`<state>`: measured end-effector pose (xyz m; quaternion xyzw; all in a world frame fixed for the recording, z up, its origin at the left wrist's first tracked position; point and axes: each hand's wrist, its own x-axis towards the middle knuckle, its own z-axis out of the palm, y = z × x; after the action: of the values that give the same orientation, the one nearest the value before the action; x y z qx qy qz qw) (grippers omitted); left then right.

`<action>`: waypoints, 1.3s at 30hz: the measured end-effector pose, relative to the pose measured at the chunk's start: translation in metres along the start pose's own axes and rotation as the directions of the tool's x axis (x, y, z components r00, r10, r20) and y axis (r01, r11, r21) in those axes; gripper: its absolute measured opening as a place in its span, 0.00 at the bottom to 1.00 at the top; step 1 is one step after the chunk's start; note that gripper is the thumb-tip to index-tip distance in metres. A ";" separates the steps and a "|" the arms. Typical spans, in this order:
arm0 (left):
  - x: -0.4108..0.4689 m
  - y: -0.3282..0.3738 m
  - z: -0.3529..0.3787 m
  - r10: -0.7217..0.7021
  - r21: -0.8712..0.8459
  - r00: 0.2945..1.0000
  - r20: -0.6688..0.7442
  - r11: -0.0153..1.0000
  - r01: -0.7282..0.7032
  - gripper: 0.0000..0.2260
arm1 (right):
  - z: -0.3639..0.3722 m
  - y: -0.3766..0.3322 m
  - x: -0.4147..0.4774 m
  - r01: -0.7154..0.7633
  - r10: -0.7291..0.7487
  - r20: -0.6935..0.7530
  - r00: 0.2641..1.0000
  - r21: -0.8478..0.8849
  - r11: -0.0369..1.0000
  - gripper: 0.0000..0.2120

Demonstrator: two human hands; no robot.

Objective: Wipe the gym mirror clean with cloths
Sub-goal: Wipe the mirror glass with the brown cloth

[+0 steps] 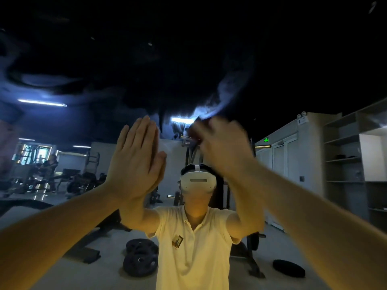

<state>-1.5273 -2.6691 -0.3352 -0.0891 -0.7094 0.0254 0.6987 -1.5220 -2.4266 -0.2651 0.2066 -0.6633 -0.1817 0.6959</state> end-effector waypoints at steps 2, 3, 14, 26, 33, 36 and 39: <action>0.007 0.001 0.009 -0.028 0.030 0.999 0.044 0.999 0.027 0.35 | -0.002 0.048 0.028 -0.324 0.323 -0.040 0.946 -0.017 0.946 0.22; 0.007 0.001 0.013 -0.035 0.039 0.998 0.053 0.999 0.033 0.35 | -0.001 0.059 0.034 -0.432 0.432 -0.051 0.900 0.008 0.902 0.22; 0.005 -0.006 0.012 0.004 0.070 0.999 0.049 0.997 -0.008 0.37 | 0.006 0.037 0.016 0.043 -0.040 -0.113 0.993 0.030 0.999 0.23; 0.004 -0.005 0.010 -0.004 0.073 0.997 0.078 0.997 -0.002 0.37 | 0.004 -0.020 -0.013 0.103 -0.094 -0.053 0.994 0.196 0.975 0.24; 0.002 -0.009 0.012 0.026 0.086 0.996 0.080 0.996 -0.033 0.37 | 0.003 0.097 0.082 -0.444 0.440 -0.076 0.895 -0.065 0.893 0.23; 0.002 -0.008 0.015 0.014 0.070 0.997 0.071 0.997 -0.019 0.36 | 0.014 0.050 0.072 -0.548 0.555 -0.114 0.824 0.092 0.832 0.22; 0.001 -0.009 0.017 0.012 0.060 0.998 0.063 0.998 -0.015 0.36 | 0.010 -0.022 0.016 -0.312 0.352 -0.111 0.929 0.275 0.909 0.17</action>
<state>-1.5449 -2.6760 -0.3328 -0.0721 -0.7291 0.0541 0.6784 -1.5309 -2.4543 -0.2628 0.1912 -0.6491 0.0425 0.7350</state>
